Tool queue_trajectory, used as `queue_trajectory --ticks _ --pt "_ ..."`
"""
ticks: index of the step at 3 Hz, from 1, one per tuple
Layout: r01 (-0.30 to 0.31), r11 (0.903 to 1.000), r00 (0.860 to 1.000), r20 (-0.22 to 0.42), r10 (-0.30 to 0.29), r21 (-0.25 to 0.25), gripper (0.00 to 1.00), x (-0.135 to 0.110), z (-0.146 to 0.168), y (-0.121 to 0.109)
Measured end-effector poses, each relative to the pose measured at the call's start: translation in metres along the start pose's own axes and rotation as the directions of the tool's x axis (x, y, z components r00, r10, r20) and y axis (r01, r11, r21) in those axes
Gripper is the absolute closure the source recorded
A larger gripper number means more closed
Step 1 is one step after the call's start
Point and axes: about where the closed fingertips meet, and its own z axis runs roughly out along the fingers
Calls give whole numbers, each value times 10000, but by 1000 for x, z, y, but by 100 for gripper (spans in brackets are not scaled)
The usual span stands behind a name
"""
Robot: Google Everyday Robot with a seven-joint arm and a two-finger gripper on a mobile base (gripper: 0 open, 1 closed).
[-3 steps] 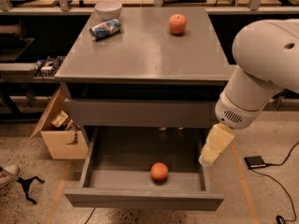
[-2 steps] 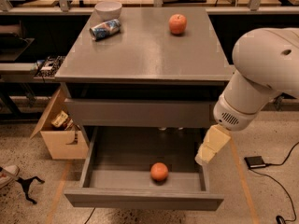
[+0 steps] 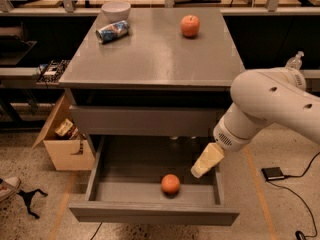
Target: Pick orange from middle drawer and place on counter
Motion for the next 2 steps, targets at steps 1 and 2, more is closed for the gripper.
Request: queue_trajectory --ticks 1,2 --pt "-739 9959 9973 15 739 515 0 -5 40 3" --pt "-1335 9872 9896 -429 1376 871 0 -2 84 10"
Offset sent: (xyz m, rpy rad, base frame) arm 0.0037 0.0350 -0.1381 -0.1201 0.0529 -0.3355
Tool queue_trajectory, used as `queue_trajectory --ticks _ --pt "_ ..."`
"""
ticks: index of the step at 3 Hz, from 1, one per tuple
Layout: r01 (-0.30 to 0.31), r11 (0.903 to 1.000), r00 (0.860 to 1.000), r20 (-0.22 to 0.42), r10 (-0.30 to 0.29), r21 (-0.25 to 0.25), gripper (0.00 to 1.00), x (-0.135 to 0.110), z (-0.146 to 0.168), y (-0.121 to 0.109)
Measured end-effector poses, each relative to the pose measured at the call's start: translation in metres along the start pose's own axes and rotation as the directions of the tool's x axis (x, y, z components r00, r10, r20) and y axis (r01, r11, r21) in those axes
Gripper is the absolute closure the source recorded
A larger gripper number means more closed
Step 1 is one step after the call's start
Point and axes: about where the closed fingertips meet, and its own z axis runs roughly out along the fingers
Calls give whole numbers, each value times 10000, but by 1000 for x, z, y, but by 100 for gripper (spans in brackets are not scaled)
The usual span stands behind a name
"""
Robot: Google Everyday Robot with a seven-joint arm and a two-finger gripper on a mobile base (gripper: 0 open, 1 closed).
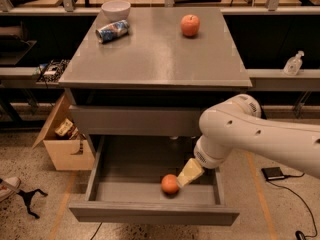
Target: Pick orange from middle drawer and place on counter
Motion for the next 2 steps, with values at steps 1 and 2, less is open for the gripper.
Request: queue_trajectory --ticks 1,2 --pt "-786 9969 9969 4 786 54 0 0 -1 -1" --pt "-792 9968 9969 8 792 52 0 0 -2 -1"
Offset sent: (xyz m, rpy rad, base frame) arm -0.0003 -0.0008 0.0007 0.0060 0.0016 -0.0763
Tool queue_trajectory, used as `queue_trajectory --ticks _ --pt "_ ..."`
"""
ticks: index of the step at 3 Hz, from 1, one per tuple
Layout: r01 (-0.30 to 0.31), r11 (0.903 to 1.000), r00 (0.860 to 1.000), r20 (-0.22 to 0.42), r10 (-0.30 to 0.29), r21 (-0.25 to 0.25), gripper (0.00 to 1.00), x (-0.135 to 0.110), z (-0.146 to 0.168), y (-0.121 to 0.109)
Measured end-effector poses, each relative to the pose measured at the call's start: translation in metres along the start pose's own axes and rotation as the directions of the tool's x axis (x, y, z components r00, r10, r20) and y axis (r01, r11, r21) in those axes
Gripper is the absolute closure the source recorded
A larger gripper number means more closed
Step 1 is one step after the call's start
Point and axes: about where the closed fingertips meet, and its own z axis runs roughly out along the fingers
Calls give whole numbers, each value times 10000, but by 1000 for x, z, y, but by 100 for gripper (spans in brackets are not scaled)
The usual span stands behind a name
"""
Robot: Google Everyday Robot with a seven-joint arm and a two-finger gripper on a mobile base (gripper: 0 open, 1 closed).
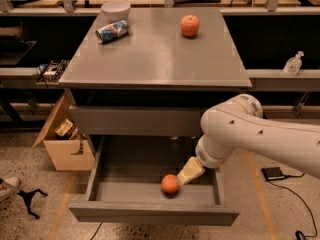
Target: Pick orange from middle drawer and place on counter
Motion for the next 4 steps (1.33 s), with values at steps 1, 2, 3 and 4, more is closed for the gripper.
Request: queue_trajectory --ticks 1,2,3,4 --pt "-243 9995 9997 21 244 -197 0 -2 7 3" --pt "-250 9991 9992 -332 238 -354 0 -6 35 27" --pt "-820 9959 9921 -983 780 -378 0 -10 71 55" --pt "-1407 9893 9803 -1451 1339 -374 0 -19 105 74"
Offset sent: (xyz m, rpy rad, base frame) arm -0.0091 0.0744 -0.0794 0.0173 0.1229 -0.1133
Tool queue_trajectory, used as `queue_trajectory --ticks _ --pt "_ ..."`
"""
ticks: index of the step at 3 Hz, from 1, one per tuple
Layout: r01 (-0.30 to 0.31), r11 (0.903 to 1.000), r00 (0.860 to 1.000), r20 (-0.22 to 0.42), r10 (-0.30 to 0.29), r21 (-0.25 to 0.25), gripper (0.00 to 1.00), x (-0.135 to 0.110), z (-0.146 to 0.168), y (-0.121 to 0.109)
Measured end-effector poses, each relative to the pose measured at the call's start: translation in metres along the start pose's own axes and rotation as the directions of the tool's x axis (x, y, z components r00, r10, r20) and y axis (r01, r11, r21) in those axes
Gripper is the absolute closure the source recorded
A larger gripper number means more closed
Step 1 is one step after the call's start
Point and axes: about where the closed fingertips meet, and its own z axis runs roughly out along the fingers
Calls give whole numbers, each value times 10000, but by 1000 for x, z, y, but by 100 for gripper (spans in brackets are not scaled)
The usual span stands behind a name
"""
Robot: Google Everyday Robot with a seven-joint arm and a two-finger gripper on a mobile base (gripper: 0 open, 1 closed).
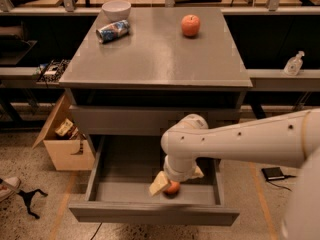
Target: Pick orange from middle drawer and place on counter
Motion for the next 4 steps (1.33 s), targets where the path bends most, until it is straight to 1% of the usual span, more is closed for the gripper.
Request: queue_trajectory --ticks 1,2,3,4 --pt "-672 9963 9975 -246 659 -542 0 -18 26 6" --pt "-1473 9801 9886 -504 1418 -1329 0 -38 51 19" --pt "-1908 9675 9811 -660 1822 -1659 0 -45 66 23" --pt "-2105 9592 9776 -415 2064 -1890 0 -50 76 22"
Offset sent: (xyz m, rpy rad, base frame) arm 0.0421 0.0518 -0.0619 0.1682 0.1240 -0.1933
